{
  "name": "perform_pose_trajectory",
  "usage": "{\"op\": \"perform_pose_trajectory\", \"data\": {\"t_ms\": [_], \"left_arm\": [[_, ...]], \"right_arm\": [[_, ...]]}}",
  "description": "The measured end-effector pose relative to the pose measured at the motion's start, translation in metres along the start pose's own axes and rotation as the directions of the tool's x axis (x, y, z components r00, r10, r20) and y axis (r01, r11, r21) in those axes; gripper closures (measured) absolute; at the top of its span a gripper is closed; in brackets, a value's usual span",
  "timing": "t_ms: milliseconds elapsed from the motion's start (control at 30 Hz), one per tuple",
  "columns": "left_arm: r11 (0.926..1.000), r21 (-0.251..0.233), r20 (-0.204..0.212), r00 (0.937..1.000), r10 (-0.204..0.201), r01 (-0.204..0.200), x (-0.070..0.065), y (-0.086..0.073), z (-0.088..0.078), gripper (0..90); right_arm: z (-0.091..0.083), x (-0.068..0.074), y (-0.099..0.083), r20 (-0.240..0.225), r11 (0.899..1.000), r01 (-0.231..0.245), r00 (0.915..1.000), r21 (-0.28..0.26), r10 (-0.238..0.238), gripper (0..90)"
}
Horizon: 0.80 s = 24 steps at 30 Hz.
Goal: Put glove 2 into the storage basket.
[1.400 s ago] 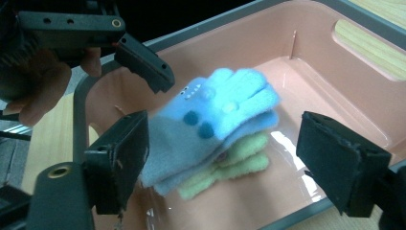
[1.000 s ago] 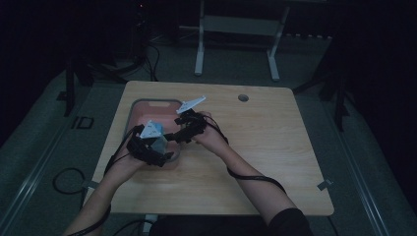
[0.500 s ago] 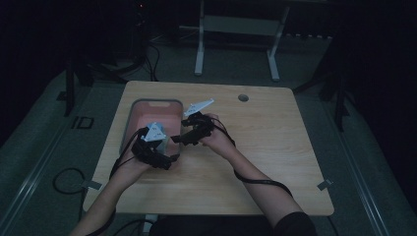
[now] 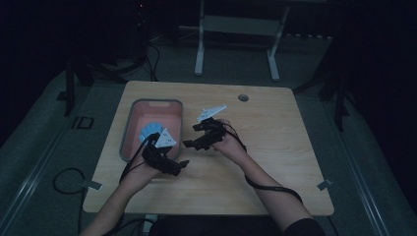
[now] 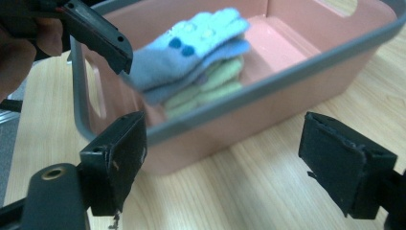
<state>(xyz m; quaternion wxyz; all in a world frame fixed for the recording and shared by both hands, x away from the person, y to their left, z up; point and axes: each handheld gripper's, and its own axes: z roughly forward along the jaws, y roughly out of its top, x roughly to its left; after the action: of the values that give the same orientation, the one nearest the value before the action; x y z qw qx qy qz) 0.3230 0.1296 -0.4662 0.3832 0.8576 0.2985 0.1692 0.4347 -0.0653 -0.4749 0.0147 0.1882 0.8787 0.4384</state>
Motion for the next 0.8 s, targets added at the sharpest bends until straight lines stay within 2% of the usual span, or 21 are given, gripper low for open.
{"op": "perform_pose_trajectory", "data": {"t_ms": [200, 333, 367, 500, 667, 800], "left_arm": [[0.9998, -0.020, 0.041, 0.9991, 0.008, -0.007, -0.014, 0.003, 0.006, 1.9], [0.9989, -0.037, 0.053, 0.9981, 0.032, -0.030, -0.025, 0.005, 0.008, 1.9], [0.9986, -0.037, 0.064, 0.9971, 0.041, -0.038, -0.031, 0.007, 0.010, 1.9], [0.9974, -0.047, 0.095, 0.9938, 0.059, -0.055, -0.045, 0.009, 0.015, 1.9], [0.9962, -0.045, 0.129, 0.9885, 0.079, -0.074, -0.064, 0.007, 0.025, 1.9], [0.9959, -0.042, 0.143, 0.9861, 0.085, -0.080, -0.071, 0.006, 0.030, 1.9]], "right_arm": [[-0.013, -0.001, -0.012, 0.002, 1.000, -0.012, 0.9999, -0.012, 0.012, 16.7], [-0.018, 0.000, -0.020, 0.001, 1.000, -0.021, 0.9998, -0.022, 0.021, 16.8], [-0.021, 0.001, -0.029, 0.001, 1.000, -0.023, 0.9997, -0.009, 0.023, 16.8], [-0.024, 0.001, -0.039, 0.010, 1.000, -0.024, 0.9997, -0.001, 0.024, 16.7], [-0.031, -0.005, -0.056, 0.021, 0.998, -0.059, 0.9980, -0.003, 0.059, 16.7], [-0.033, -0.009, -0.065, 0.029, 0.997, -0.074, 0.9968, 0.001, 0.074, 16.8]]}}
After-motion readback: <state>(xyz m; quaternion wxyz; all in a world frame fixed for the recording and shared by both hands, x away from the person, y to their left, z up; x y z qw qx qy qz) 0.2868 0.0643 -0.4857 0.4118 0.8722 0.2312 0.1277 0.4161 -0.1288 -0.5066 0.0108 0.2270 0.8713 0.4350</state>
